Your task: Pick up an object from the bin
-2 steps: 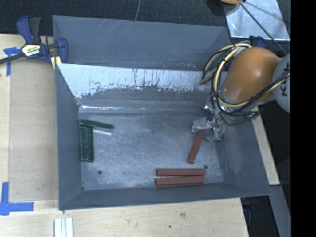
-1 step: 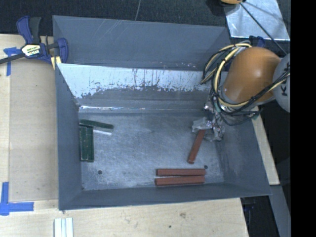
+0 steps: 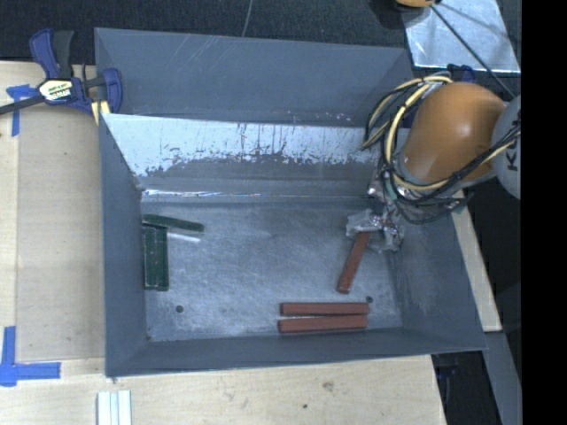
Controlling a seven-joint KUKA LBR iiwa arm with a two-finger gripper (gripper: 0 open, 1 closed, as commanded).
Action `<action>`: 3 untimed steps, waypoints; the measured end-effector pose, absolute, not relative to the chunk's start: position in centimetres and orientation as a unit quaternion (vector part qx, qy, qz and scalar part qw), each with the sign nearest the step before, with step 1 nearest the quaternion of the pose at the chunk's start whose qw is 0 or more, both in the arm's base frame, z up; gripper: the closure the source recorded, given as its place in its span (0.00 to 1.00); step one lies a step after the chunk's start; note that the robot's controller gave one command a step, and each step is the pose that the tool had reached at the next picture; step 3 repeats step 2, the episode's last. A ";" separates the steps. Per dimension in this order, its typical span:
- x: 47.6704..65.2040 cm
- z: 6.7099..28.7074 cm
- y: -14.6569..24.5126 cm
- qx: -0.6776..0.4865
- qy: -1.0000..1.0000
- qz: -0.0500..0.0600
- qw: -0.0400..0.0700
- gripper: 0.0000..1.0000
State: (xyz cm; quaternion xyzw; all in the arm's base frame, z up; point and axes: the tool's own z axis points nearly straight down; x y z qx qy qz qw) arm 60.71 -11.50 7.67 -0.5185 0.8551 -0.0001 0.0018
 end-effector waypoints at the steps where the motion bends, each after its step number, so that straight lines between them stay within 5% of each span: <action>1: 60.7 8.5 -11.5 -0.518 0.855 0.001 0.001 1.00; 3: 60.7 10.0 -11.5 -0.518 0.855 0.001 0.000 1.00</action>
Offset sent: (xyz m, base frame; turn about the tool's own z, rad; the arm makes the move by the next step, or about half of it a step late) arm 0.0000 0.0001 0.0116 0.0000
